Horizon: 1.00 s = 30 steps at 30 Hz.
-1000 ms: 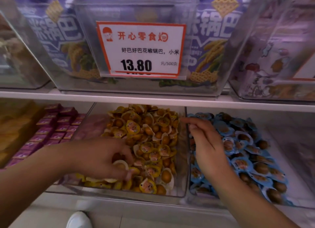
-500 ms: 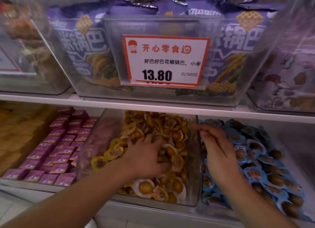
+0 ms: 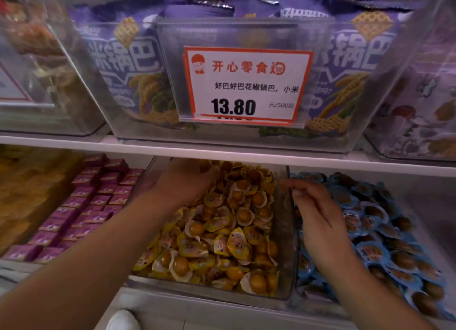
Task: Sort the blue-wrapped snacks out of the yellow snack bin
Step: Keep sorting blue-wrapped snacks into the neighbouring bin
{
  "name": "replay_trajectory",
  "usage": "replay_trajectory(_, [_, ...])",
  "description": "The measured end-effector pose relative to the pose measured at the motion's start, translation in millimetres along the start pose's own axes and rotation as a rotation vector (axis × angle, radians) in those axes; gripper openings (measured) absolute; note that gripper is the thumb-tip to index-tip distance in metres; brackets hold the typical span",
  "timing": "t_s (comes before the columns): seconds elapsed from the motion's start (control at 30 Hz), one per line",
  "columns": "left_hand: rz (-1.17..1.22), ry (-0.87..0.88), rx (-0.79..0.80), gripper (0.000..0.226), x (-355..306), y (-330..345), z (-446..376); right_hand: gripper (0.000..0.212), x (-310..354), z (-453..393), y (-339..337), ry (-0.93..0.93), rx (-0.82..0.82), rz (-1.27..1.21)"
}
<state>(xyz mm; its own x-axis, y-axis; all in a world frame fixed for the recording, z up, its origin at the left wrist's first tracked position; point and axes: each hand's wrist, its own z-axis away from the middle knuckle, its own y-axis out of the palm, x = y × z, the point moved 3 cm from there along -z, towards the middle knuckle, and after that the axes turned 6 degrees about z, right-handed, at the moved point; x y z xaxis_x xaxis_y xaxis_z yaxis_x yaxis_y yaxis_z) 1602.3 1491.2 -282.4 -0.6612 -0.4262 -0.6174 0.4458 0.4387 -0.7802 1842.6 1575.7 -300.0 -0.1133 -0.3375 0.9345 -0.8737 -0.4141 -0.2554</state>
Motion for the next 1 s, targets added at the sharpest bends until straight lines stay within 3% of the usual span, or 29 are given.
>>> replay_trajectory(0.1, [-0.259,-0.069,0.172,0.074,24,40,-17,0.029,-1,0,0,-0.005,-0.008,-0.007])
replay_trajectory(0.17, [-0.33,-0.051,0.184,0.088,28,64,-17,0.029,-2,0,0,-0.007,-0.013,-0.006])
replay_trajectory(0.27, [-0.342,0.095,0.194,0.087,11,69,-10,0.027,-4,0,1,-0.001,-0.013,-0.005])
replay_trajectory(0.37, [-0.421,0.219,0.323,0.076,-8,55,15,0.029,-4,-1,0,-0.002,-0.005,0.007])
replay_trajectory(0.53, [-0.358,0.343,0.572,0.064,-46,42,90,0.027,-2,-1,-1,-0.009,-0.015,0.038])
replay_trajectory(0.67, [-0.396,0.356,0.592,0.066,-52,41,107,0.027,-3,-2,2,-0.008,-0.008,0.051])
replay_trajectory(0.87, [-0.43,0.167,0.641,0.072,-30,67,52,0.026,-4,-1,0,-0.003,-0.023,0.045])
replay_trajectory(1.0, [-0.57,0.245,0.498,0.058,-11,67,7,0.026,-5,-1,-1,-0.007,-0.024,0.054])
